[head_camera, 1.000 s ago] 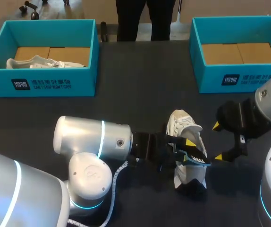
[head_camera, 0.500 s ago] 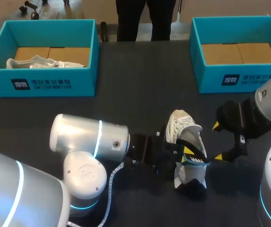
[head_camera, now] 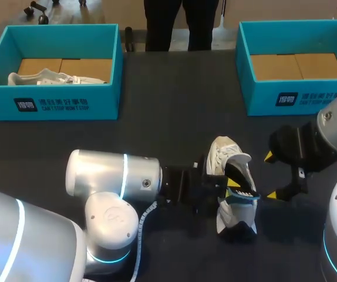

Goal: Take the shoe out of the shoebox, open the shoe tongue, remove and reinsert the insole, then place the shoe into the shoebox

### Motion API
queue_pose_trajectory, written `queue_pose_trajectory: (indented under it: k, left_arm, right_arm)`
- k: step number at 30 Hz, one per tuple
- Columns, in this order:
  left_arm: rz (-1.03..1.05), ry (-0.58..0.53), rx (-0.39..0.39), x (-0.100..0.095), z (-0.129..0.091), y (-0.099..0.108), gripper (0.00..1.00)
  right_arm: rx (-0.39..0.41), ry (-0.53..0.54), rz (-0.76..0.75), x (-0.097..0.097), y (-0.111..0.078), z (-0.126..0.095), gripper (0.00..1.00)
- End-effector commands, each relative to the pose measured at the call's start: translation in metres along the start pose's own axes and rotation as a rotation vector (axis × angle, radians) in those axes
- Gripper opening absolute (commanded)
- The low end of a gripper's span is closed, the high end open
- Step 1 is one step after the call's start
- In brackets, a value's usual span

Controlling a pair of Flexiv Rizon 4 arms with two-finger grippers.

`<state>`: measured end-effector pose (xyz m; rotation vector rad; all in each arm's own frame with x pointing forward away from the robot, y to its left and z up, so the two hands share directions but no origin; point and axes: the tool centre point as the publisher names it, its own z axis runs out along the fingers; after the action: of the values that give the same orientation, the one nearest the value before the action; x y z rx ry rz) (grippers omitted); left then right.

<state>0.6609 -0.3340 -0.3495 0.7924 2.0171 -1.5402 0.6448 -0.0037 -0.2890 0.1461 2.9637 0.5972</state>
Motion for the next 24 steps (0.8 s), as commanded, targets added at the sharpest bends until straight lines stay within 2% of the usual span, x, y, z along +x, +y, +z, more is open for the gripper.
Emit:
queue_pose_trajectory:
  k: [1, 6, 12, 13, 15, 16, 24]
  left_arm:
    - [-0.004, 0.007, 0.002, -0.001, -0.006, -0.009, 0.45]
    - [-0.018, 0.009, 0.022, -0.004, -0.013, -0.020, 0.40]
    - [-0.023, 0.032, 0.035, -0.002, -0.017, -0.027, 0.26]
    - [-0.025, 0.038, 0.036, 0.000, -0.016, -0.027, 0.22]
    - [-0.021, 0.050, 0.037, 0.004, -0.013, -0.026, 0.03]
    - [-0.020, 0.051, 0.037, 0.005, -0.011, -0.025, 0.00]
    - [0.031, 0.052, 0.009, 0.007, 0.000, -0.006, 0.00]
  right_arm:
    - [-0.003, -0.002, -0.001, 0.001, -0.001, 0.000, 1.00]
    - [-0.003, -0.002, -0.001, 0.001, -0.001, 0.000, 1.00]
    - [-0.003, -0.002, -0.001, 0.001, -0.001, 0.000, 1.00]
    - [-0.003, -0.002, -0.001, 0.001, -0.001, 0.000, 1.00]
    - [-0.003, -0.002, -0.001, 0.001, -0.001, 0.000, 1.00]
    - [-0.003, -0.002, -0.001, 0.001, -0.001, 0.000, 1.00]
    - [-0.003, -0.002, -0.001, 0.001, -0.001, 0.000, 1.00]
